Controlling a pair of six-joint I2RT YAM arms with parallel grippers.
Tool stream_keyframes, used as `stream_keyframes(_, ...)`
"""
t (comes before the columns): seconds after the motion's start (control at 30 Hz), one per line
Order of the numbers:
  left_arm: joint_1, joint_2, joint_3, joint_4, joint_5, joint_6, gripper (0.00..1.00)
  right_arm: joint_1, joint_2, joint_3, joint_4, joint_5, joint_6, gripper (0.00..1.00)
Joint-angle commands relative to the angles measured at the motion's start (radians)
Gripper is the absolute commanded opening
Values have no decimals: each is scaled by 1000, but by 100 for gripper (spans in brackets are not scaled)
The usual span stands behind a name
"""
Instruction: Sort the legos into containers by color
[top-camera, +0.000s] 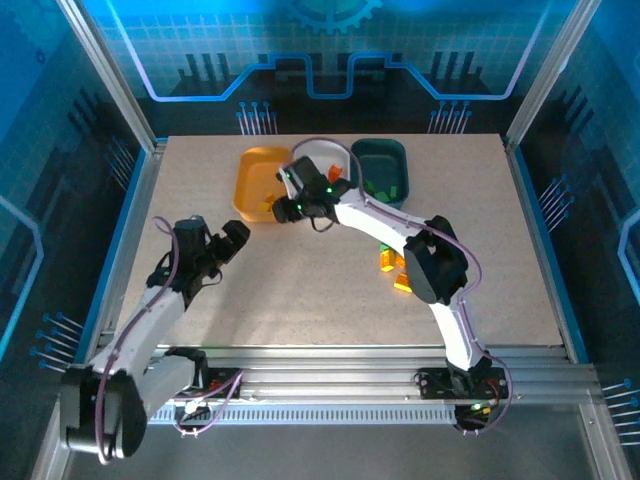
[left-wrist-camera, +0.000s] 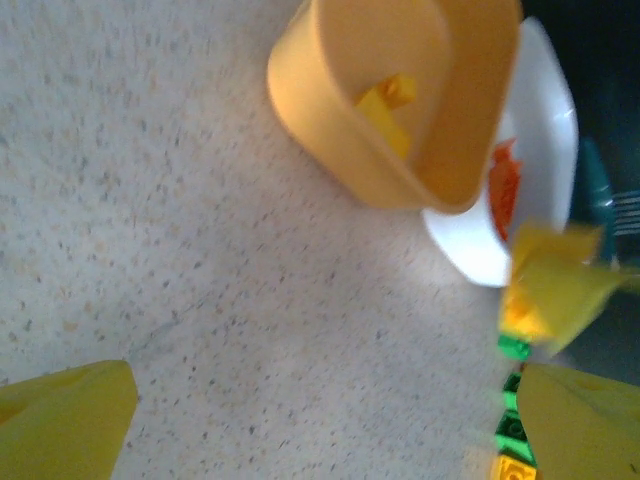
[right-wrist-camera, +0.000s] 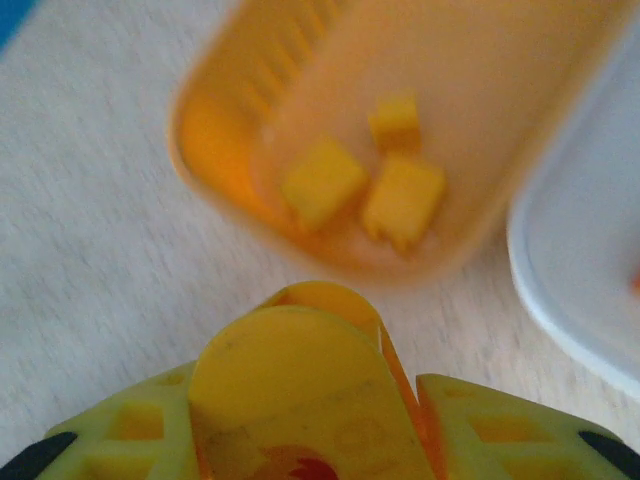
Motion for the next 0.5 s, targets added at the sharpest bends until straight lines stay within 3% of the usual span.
stream_keyframes(0.0,6,70,53,-43,155,26,99,-11,124,145,-59,-19,6,35)
stream_keyframes(0.3,6,87,54,-1,214,35,99,-52,320,452,-110,-33,18,37)
stream_keyframes(0.33,6,86,58,0,217,36,99,-56,340,493,-127,-41,18,40)
stream_keyframes(0.4,6,86,59,11,222,37,99,-57,365,559,-164,-49,13,56)
stream_keyframes(0.47,4,86,53,34,233,30,99,-55,341,558,-161,-57,9,63)
